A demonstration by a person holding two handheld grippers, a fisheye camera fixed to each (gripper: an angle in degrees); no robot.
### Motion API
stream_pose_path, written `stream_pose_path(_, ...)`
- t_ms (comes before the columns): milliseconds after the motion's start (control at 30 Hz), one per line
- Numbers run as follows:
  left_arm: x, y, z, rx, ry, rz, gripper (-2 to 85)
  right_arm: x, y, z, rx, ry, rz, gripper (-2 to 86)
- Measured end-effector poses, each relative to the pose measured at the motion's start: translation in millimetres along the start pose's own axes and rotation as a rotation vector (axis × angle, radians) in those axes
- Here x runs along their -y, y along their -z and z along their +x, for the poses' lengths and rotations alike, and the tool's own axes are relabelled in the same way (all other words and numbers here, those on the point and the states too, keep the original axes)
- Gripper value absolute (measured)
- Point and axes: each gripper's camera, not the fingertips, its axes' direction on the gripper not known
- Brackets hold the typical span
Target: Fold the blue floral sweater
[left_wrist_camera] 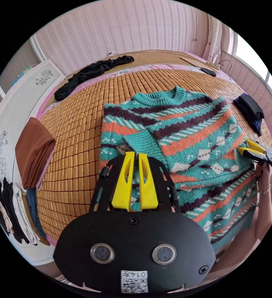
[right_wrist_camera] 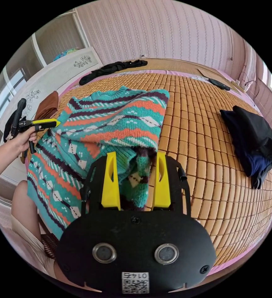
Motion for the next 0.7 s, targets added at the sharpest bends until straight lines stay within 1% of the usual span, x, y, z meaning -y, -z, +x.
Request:
stream_pose_path(100, -8.2, 20.8, -12.7, 0.011, -0.046, 0.077, 1.1, 0.4, 9.7, 4.9, 0.052, -0.036, 0.031, 16.1)
stream_pose_path(233, -18.2, 36.1, -50.2, 0.011, 0.018, 0.155, 0.9, -2.7, 30.8, -2.0, 0.041, -0.01, 0.129, 13.2)
stream_pose_path(300, -23.2, 22.9, -63.0, 0.041, 0.035, 0.127, 1.3, -4.0, 32.9, -4.7, 0.043, 0.002, 0.153, 11.9)
stream_pose_path(400, -32.1, -30.9, -75.1, 0.014, 0.025, -0.074, 2.5, -4.6, 30.3, -3.4, 0.04, -0.001, 0.139, 11.1)
stream_pose_path(433, -39.5, -33.3, -80.4, 0.005, 0.037, -0.014, 3.2, -5.1, 32.0, -3.2, 0.037, 0.003, 0.139, 11.0)
stream_pose_path(533, -50.7, -32.7, -100.5, -0.029, 0.09, 0.001, 4.5, -7.2, 35.4, -5.4, 0.007, 0.023, 0.133, 10.9)
stream_pose_path(633, -68.7, -23.7, -126.5, -0.068, 0.129, 0.061, 6.5, -9.4, 39.0, -8.4, -0.041, 0.036, 0.121, 11.3)
stream_pose_path(700, -77.8, -16.6, -145.7, -0.127, 0.152, 0.087, 7.7, -10.1, 42.0, -0.1, 0.006, -0.019, 0.091, 11.9)
